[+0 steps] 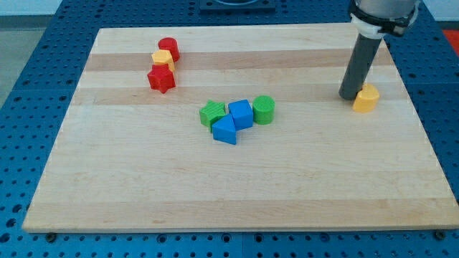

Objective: Push yellow hexagon into yellow heart

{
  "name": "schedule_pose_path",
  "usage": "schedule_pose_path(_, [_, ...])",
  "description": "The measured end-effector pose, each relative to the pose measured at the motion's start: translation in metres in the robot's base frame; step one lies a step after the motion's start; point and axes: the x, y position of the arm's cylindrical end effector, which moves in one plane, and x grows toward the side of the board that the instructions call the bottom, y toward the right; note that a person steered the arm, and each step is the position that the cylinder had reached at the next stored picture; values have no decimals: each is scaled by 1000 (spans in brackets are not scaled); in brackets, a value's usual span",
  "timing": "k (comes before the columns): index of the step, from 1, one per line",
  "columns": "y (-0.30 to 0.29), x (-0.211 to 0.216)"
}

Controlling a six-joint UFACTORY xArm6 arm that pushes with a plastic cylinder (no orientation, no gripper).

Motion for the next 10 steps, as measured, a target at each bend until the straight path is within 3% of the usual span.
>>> schedule_pose_path(2, [-136,-36])
schedule_pose_path(4, [-332,36])
schedule_pose_path(5, [-422,20])
schedule_pose_path(6, [-454,-44])
schedule_pose_path(7, [-412,-76])
schedule_pose_path(9, [-336,-96])
schedule_pose_path(10, [-332,-108])
